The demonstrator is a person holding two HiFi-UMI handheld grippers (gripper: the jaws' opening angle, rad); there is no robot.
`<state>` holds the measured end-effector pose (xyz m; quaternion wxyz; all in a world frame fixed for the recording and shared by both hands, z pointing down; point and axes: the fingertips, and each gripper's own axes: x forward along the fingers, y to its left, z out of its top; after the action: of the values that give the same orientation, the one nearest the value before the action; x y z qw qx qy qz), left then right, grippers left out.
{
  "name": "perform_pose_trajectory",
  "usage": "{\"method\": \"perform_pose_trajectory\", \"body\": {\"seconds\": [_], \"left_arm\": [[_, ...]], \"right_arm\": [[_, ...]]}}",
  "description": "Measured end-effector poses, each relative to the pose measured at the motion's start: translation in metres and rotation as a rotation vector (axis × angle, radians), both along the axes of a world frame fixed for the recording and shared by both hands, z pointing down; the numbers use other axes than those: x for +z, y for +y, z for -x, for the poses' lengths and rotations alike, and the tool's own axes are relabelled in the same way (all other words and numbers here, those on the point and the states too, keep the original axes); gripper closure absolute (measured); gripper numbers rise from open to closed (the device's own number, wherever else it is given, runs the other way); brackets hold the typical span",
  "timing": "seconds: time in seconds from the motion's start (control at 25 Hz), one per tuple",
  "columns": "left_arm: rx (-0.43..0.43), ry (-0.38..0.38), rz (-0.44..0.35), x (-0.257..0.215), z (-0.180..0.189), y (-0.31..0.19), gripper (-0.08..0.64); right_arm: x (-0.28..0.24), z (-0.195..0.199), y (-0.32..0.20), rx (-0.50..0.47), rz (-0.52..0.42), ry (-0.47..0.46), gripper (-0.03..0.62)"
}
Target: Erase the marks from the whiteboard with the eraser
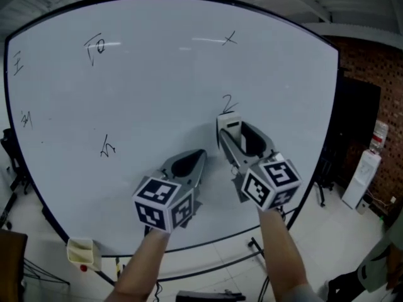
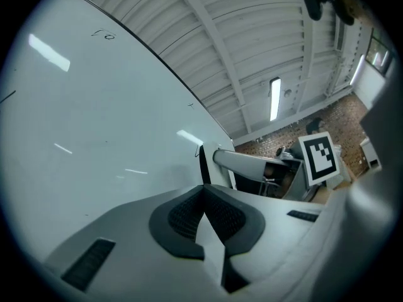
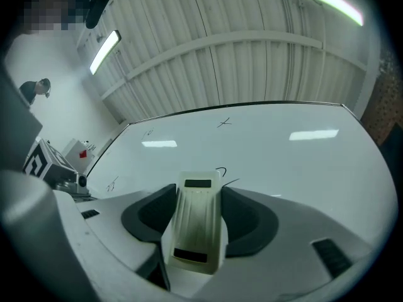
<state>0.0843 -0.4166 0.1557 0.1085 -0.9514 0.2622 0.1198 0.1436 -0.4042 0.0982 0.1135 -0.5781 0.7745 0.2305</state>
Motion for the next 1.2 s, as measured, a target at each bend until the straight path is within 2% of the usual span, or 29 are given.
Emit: {"method": "perform_pose_trajectory", "body": {"seconds": [0.36,0.8,1.2], "left_arm": [[-0.051,-0.005,-0.013,-0.005,0.003,-0.008,0.560],[-0.086,-0.025,-0.008,-0.007,0.002,-0.020,0.560],[-0.080,-0.053,-0.029,-0.011,-0.011,-0.017,0.560]], "right_arm": [[-0.052,0.012,-0.015,0.000,-0.070,0.044,0.360],[-0.057,0.016,-0.025,0.023,-0.074,0.051,0.359],[-0.057,0.008,-0.024,-0.020,-0.070,0.036,0.359]]}}
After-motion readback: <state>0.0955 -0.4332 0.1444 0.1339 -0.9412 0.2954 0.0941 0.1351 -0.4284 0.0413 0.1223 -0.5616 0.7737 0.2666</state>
